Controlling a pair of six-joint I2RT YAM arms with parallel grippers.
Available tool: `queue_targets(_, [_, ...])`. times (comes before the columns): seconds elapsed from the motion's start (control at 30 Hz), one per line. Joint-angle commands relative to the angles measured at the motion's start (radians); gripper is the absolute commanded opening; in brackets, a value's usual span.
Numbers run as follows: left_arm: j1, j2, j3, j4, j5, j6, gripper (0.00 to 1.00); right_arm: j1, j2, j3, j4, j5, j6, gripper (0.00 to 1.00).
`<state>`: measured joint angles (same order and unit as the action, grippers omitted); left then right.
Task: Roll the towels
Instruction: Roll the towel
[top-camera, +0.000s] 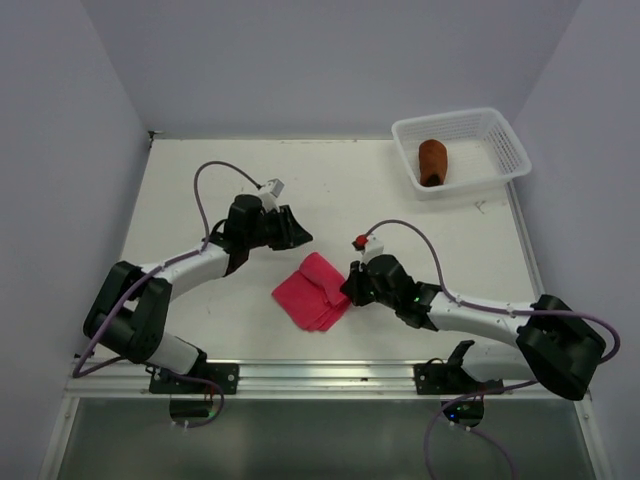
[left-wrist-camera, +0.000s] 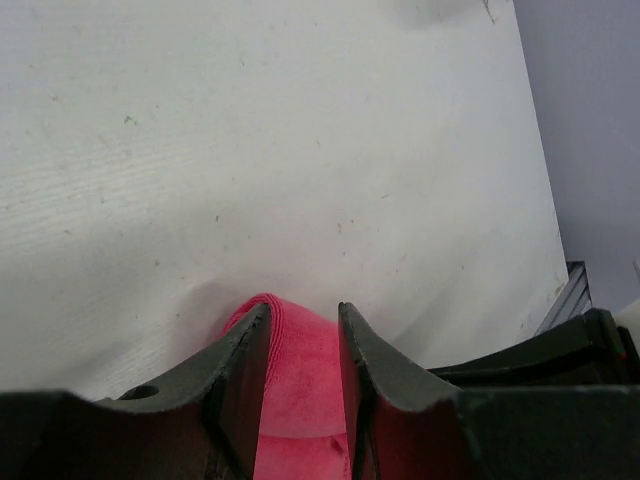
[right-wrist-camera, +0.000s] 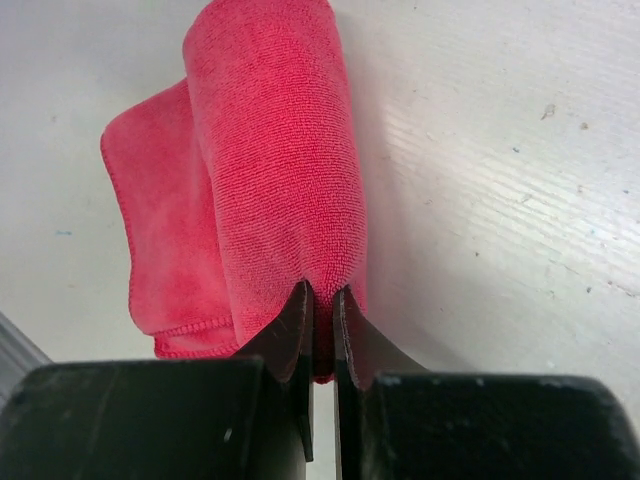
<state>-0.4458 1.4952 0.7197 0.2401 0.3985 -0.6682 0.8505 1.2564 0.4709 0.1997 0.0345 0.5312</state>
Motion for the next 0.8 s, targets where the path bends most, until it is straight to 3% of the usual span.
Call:
queue_targets(0.0, [0.006, -0.049, 0.079, -0.088, -0.033, 0.051, 0.38, 0.079, -0.045, 0.009, -0.063, 0.284, -0.108, 0.00])
queue_targets(0.2, [0.001, -0.079, 0.074, -0.079, -0.006, 0.035, 0.38, 0.261, -0.026, 0.057, -0.160, 0.606, -0.201, 0.00])
queue_targets(0.43, [-0.021, -0.116, -0.005, -0.024, 0.016, -0.005, 0.38, 0.450, 0.095, 0.122, -0.190, 0.855, -0.234, 0.00])
queue_targets(0.67, [-0.050, -0.168, -0.026, -0.024, 0.008, -0.021, 0.37, 0.597, 0.345, 0.291, -0.267, 1.018, -0.246, 0.00])
queue_targets(0.77, [-0.070, -0.193, -0.037, -0.021, 0.016, -0.034, 0.37, 0.640, 0.399, 0.322, -0.263, 1.021, -0.243, 0.00])
